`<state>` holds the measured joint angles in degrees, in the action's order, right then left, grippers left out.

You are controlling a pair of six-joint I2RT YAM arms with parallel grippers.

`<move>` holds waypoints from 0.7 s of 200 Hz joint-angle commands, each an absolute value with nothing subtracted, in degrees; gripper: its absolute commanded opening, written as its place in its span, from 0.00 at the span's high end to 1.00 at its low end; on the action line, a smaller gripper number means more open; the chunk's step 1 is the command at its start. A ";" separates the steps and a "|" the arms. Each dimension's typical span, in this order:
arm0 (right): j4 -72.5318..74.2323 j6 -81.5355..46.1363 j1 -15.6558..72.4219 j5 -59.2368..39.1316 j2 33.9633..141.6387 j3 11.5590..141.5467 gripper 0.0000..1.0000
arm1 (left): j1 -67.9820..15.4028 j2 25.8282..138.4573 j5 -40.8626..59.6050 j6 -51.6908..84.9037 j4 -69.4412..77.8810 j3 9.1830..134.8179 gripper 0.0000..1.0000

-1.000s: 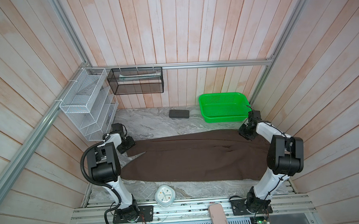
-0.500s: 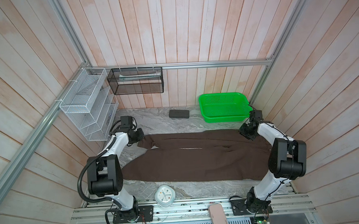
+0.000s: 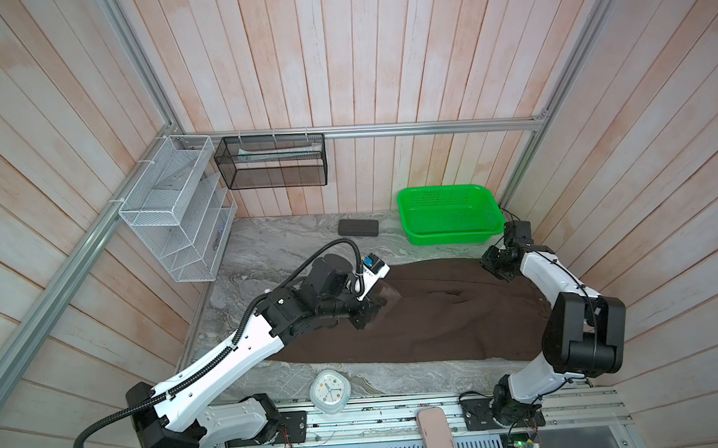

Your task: Fold and stack the trousers

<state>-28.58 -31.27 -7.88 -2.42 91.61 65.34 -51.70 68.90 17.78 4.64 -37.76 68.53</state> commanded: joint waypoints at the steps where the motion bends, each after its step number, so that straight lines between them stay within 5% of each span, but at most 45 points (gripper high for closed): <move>1: -30.01 -30.78 -7.33 -2.61 89.74 64.04 0.72 | -53.29 71.39 18.13 7.23 -40.58 64.79 0.90; 18: -30.30 -30.68 -7.25 -2.71 89.22 63.66 0.72 | -53.85 73.06 15.76 8.18 -40.34 63.72 0.59; 52: -31.15 -30.11 -7.28 -1.86 87.85 63.46 0.72 | -54.09 72.34 12.07 9.90 -39.66 65.22 0.35; 140: -31.42 -30.24 -7.31 -2.49 85.09 61.81 0.72 | -58.67 78.97 7.06 26.22 -29.36 57.63 0.29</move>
